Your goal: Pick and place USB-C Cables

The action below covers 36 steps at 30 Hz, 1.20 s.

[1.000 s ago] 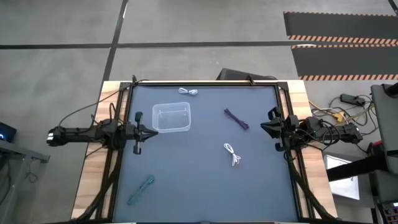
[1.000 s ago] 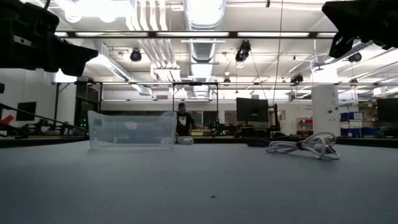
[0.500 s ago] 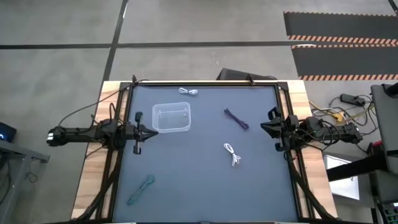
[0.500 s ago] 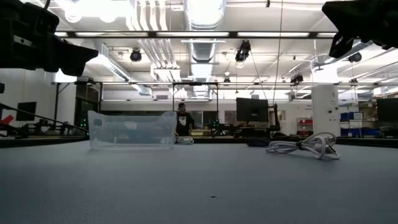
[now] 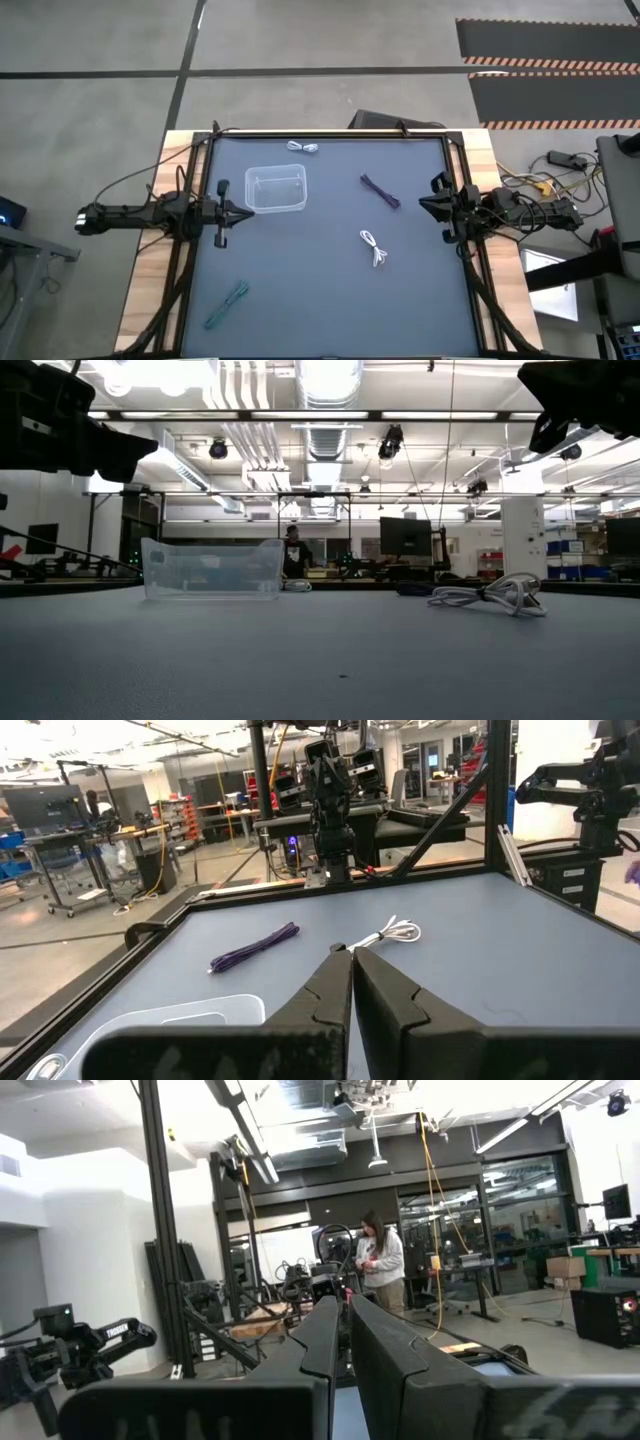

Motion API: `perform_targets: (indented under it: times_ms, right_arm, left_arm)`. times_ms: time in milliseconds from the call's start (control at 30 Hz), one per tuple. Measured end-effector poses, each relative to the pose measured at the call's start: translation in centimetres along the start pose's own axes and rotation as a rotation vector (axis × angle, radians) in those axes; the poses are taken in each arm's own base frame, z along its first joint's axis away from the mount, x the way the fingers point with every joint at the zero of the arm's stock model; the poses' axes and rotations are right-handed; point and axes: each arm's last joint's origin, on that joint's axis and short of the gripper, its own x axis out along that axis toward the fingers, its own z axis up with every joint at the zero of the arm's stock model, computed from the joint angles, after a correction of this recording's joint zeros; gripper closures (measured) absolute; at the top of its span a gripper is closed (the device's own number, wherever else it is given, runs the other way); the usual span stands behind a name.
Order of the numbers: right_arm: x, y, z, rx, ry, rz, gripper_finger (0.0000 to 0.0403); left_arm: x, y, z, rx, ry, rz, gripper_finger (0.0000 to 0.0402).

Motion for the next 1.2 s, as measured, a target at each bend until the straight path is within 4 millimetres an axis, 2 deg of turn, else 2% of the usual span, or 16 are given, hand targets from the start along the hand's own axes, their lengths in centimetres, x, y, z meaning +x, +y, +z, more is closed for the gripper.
perform_targets:
  times_ms: [767,1033,1100,1200]
  right_arm:
    - [0.00,0.00,0.01,0.000,-0.001,0.000,0.0380]
    - [0.00,0.00,0.02,-0.151,-0.001,0.000,0.0380]
    - [0.00,0.00,0.00,-0.153,0.000,0.000,0.0380]
    - [0.00,0.00,0.02,-0.104,-0.001,0.000,0.0380]
  left_arm:
    - [0.00,0.00,0.01,0.000,0.000,0.000,0.0402]
    - [0.00,0.00,0.01,0.000,-0.001,0.000,0.0402]
    - [0.00,0.01,0.09,-0.046,-0.009,-0.001,0.0402]
    - [-0.01,0.01,0.36,-0.258,-0.037,-0.014,0.0402]
